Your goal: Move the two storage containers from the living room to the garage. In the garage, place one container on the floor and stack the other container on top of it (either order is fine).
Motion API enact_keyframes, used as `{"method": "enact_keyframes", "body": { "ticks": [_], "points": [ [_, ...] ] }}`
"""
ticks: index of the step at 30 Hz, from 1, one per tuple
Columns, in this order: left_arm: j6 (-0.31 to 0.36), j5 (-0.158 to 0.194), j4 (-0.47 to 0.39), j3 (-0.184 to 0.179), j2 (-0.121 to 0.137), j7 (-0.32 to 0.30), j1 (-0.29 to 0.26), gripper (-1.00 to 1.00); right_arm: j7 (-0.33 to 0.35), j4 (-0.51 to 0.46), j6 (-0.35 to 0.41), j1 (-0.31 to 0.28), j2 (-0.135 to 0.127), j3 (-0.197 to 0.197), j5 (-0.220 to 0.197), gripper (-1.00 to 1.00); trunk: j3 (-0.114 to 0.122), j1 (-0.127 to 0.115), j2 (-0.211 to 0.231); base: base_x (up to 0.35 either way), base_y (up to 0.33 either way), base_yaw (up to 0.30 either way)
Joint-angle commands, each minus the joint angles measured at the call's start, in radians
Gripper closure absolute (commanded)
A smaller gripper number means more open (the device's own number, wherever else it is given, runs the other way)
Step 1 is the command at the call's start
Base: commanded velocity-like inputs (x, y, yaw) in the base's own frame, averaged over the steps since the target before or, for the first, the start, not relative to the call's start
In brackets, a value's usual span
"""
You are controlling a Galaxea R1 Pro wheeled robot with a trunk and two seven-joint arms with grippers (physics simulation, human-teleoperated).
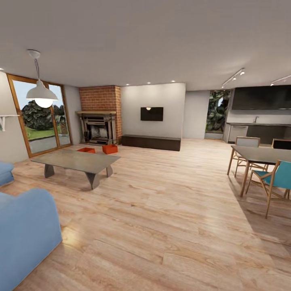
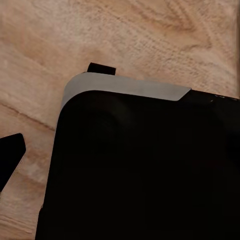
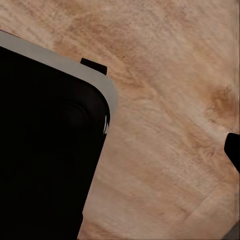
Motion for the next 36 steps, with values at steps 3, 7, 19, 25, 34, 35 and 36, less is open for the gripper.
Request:
{"method": "enact_keyframes", "body": {
  "ticks": [3, 7, 19, 25, 34, 35, 36],
  "points": [
    [-0.002, 0.006, -0.001, 0.0, 0.0, 0.001, 0.0, -1.0, -0.002, 0.003, -0.006, -0.001, 0.0, 0.009, -0.01, -1.0, -0.001, 0.001, -0.001, 0.326, 0.0, 0.0],
    [-0.002, 0.006, -0.001, 0.0, -0.001, 0.001, 0.0, -1.0, -0.003, 0.003, -0.006, -0.001, 0.0, 0.009, -0.011, -1.0, -0.001, 0.001, -0.001, 0.326, 0.0, 0.0],
    [-0.008, 0.005, -0.001, 0.002, -0.001, 0.001, 0.001, -1.0, -0.003, 0.003, -0.005, -0.001, 0.004, 0.007, -0.021, -1.0, -0.001, 0.001, -0.001, 0.326, 0.0, 0.0],
    [-0.01, 0.006, -0.001, 0.002, -0.002, 0.001, 0.0, -1.0, 0.004, 0.003, -0.003, -0.001, 0.001, 0.007, -0.016, -1.0, -0.001, 0.001, -0.001, 0.327, 0.0, 0.0],
    [-0.011, 0.004, -0.001, 0.001, -0.002, 0.001, 0.0, -1.0, 0.007, 0.003, -0.004, -0.001, 0.002, 0.009, -0.009, -1.0, -0.001, 0.001, -0.001, 0.326, 0.0, 0.0],
    [-0.011, 0.003, -0.001, 0.001, -0.002, 0.001, 0.001, -1.0, 0.007, 0.003, -0.004, -0.001, 0.003, 0.009, -0.009, -1.0, -0.001, 0.001, -0.001, 0.326, 0.0, 0.0],
    [-0.011, 0.003, -0.001, 0.001, -0.002, 0.001, 0.0, -1.0, 0.007, 0.003, -0.004, -0.001, 0.003, 0.009, -0.009, -1.0, -0.001, 0.001, -0.001, 0.326, 0.0, 0.0]
  ]
}}
